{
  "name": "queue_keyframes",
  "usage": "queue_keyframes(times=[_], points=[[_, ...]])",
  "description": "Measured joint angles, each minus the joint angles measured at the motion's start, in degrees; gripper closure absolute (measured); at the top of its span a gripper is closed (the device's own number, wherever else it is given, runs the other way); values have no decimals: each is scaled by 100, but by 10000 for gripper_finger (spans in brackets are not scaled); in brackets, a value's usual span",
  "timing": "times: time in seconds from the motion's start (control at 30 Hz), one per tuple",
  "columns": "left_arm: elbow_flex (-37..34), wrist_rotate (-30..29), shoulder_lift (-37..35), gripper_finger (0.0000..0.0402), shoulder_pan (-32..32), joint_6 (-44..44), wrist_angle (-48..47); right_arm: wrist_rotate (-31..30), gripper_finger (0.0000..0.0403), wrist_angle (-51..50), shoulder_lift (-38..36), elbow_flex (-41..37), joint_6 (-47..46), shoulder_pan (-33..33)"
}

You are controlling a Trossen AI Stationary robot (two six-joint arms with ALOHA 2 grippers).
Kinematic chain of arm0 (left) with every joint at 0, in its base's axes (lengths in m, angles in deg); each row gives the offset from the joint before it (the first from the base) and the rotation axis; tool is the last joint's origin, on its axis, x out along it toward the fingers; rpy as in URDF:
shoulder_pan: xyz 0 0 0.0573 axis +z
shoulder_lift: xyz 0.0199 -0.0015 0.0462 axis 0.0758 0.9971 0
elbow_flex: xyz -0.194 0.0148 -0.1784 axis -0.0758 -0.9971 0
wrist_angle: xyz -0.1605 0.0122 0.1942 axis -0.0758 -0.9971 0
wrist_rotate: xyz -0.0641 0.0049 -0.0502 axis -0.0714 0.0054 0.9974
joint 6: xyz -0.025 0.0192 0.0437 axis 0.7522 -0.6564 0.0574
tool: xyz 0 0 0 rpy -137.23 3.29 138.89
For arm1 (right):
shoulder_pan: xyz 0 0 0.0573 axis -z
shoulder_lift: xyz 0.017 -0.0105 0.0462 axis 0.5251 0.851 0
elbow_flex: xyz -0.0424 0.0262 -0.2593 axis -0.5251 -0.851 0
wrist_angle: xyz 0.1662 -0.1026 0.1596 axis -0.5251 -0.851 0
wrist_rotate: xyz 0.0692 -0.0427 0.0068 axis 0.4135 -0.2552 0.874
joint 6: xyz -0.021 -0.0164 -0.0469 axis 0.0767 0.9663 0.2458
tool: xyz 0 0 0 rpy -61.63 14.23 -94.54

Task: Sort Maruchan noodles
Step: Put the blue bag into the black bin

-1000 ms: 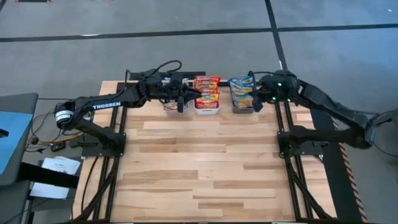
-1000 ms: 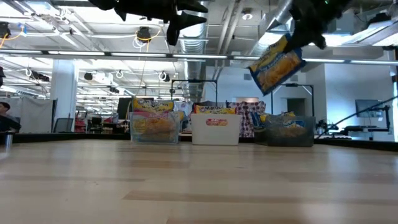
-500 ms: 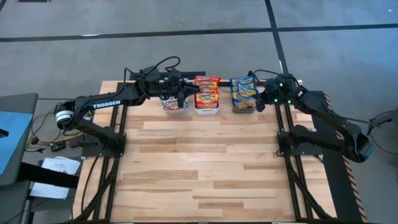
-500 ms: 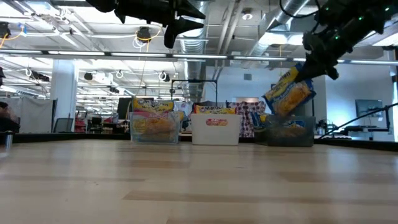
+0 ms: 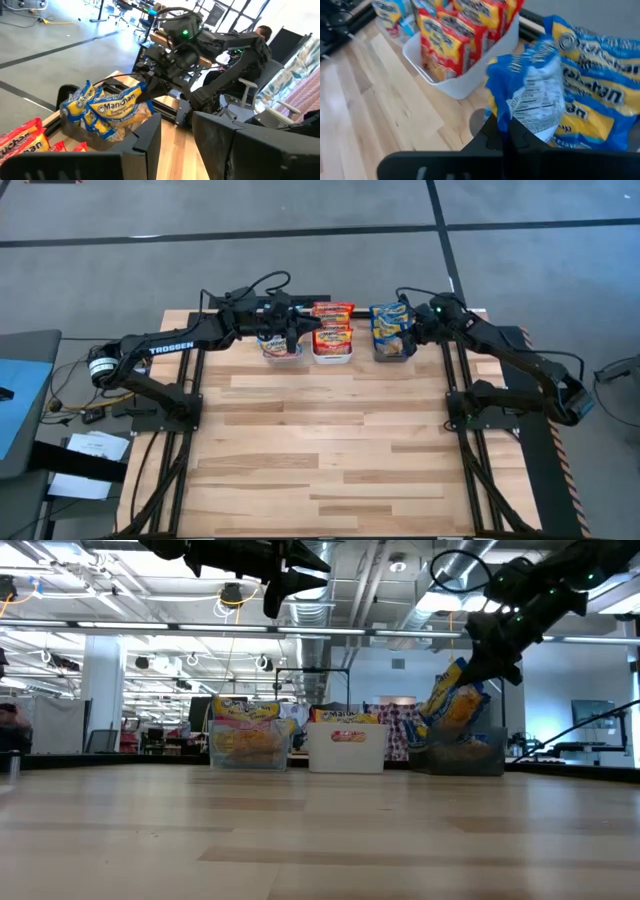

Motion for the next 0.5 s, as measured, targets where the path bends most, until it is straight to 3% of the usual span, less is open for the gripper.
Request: queue_keyframes(times=[0.3,0.5], points=[[-2,-75,0,301,0,0,-31,117,399,-324,-271,346,44,-109],[-2,-153,0,301,0,-241,-182,-108,399,-453,196,351,287,-95]])
